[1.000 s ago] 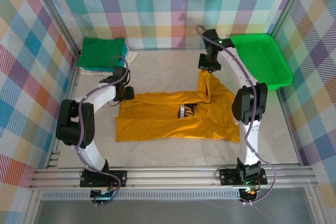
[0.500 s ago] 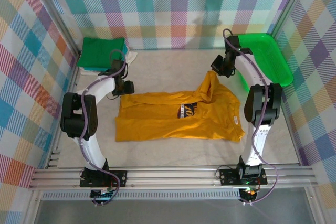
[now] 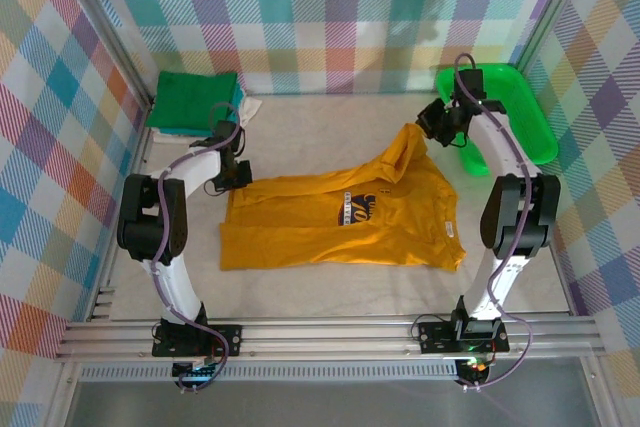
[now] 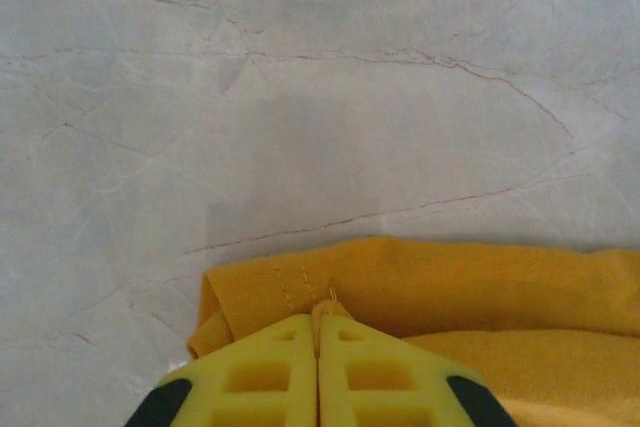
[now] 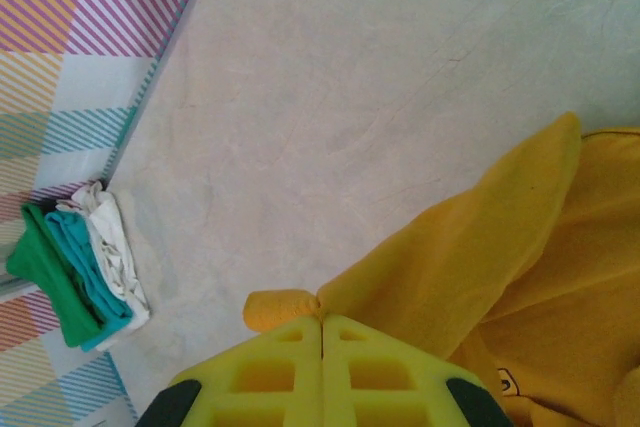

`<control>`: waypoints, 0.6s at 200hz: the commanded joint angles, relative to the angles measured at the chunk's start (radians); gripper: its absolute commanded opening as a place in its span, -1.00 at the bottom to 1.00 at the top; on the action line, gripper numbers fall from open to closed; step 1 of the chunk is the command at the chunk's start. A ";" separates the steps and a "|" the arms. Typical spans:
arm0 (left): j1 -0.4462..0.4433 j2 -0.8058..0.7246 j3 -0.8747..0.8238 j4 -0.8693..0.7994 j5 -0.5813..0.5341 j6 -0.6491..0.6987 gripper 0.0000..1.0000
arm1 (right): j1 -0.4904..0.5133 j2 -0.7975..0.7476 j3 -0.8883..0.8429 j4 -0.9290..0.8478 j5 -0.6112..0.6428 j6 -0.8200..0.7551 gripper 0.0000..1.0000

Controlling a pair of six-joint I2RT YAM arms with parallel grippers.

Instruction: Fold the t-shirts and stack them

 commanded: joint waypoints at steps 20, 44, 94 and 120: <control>0.014 -0.024 0.112 -0.076 -0.071 0.030 -1.00 | -0.056 -0.044 -0.003 0.074 -0.083 0.079 -1.00; 0.026 -0.008 0.175 -0.086 -0.077 0.050 -1.00 | -0.095 -0.036 -0.007 0.108 -0.098 0.121 -1.00; 0.033 0.130 0.367 -0.134 -0.092 0.132 -1.00 | -0.108 0.035 0.043 0.143 -0.111 0.186 -1.00; 0.043 0.186 0.430 -0.158 -0.094 0.160 -1.00 | -0.113 0.049 0.050 0.169 -0.110 0.224 -1.00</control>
